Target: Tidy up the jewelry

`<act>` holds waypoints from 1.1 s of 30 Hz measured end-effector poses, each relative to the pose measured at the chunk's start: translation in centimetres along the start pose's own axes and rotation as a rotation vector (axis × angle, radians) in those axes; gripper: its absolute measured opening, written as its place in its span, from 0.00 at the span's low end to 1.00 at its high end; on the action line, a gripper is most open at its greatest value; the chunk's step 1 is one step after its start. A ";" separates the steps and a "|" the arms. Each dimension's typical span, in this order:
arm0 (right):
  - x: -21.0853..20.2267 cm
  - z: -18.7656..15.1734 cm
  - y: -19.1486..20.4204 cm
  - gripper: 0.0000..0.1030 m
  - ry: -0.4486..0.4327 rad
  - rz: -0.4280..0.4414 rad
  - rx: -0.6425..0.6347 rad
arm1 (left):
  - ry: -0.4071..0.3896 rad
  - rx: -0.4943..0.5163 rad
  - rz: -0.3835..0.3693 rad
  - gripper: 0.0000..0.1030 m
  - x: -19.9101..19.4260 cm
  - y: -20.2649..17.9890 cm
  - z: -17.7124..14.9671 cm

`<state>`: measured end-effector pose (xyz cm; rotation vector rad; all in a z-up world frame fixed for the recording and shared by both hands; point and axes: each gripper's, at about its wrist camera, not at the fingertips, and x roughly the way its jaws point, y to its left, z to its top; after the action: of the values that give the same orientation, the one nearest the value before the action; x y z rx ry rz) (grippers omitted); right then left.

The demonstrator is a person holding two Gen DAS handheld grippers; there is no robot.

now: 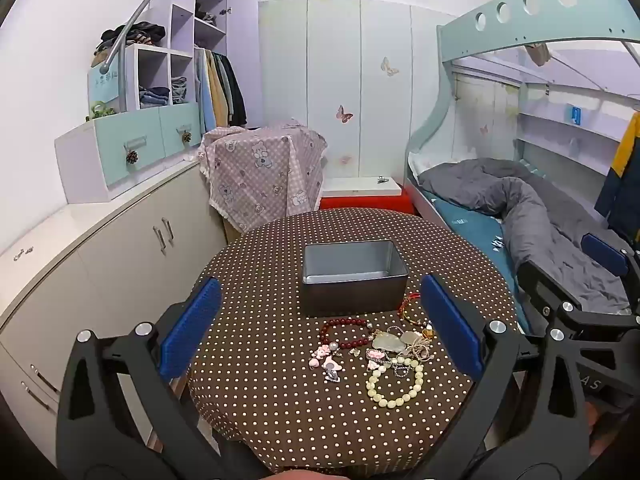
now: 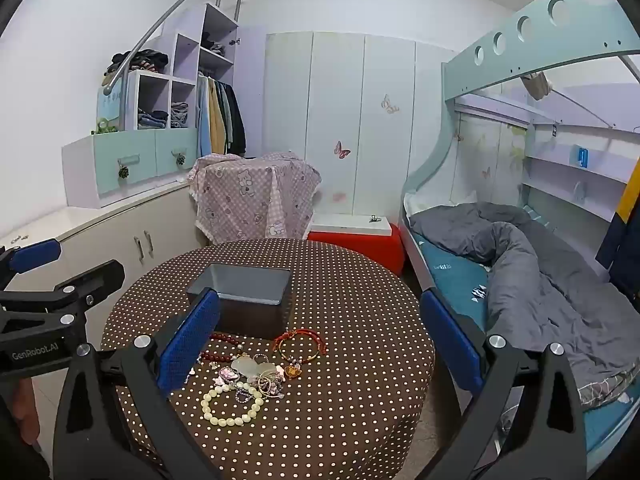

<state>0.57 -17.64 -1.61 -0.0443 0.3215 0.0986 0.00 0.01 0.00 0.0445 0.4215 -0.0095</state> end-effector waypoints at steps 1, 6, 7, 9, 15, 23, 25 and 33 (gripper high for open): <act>0.0 0.0 0.0 0.93 -0.001 0.000 0.000 | 0.003 0.002 0.000 0.94 0.0 0.0 0.0; -0.1 0.0 -0.2 0.93 -0.001 0.003 0.002 | -0.001 0.002 0.001 0.94 0.1 0.1 0.0; -0.1 0.0 -0.2 0.93 -0.001 0.003 0.001 | -0.001 0.002 0.002 0.94 0.2 0.1 0.0; -0.1 0.0 -0.3 0.93 0.000 0.003 0.005 | -0.005 0.005 0.003 0.94 0.0 -0.3 0.0; -0.1 -0.1 -0.3 0.93 0.001 0.002 0.005 | -0.009 0.008 0.004 0.94 -0.5 -0.5 0.2; 0.0 -0.2 -0.5 0.93 0.003 0.003 0.008 | -0.009 0.011 0.005 0.94 -0.6 -0.6 0.3; 0.0 -0.2 -0.6 0.93 0.003 0.004 0.009 | -0.010 0.011 0.006 0.94 -0.6 -0.5 0.3; 0.0 -0.2 -0.4 0.93 0.002 0.005 0.007 | -0.012 0.009 0.009 0.94 -0.8 0.1 0.4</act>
<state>0.51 -18.10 -1.79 -0.0370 0.3239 0.1023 -0.56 0.12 0.65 0.0555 0.4092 -0.0030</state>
